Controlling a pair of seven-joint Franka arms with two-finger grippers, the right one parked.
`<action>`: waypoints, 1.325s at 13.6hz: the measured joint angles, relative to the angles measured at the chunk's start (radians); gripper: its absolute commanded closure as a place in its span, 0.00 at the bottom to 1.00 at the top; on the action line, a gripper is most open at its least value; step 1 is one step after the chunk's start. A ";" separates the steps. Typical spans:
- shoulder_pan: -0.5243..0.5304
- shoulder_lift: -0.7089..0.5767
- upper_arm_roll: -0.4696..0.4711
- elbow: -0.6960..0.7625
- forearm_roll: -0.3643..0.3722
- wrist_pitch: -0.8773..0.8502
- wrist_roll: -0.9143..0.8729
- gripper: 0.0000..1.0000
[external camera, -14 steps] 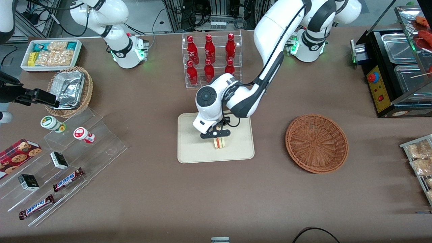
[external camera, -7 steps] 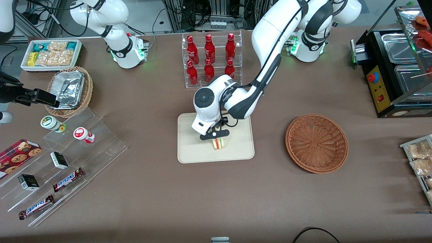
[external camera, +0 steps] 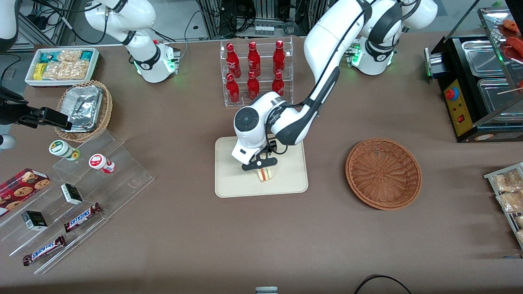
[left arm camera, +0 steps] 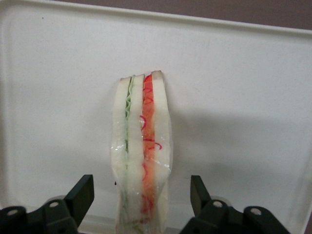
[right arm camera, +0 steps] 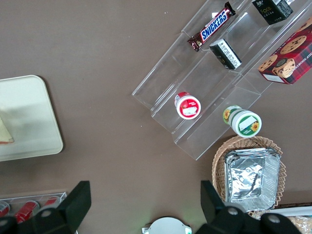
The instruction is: Place sandwich from basket to tray
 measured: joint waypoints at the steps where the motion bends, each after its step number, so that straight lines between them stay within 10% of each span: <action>1: 0.000 -0.006 0.001 0.010 0.000 -0.012 0.000 0.00; 18: 0.166 -0.263 0.018 -0.017 -0.017 -0.231 0.213 0.00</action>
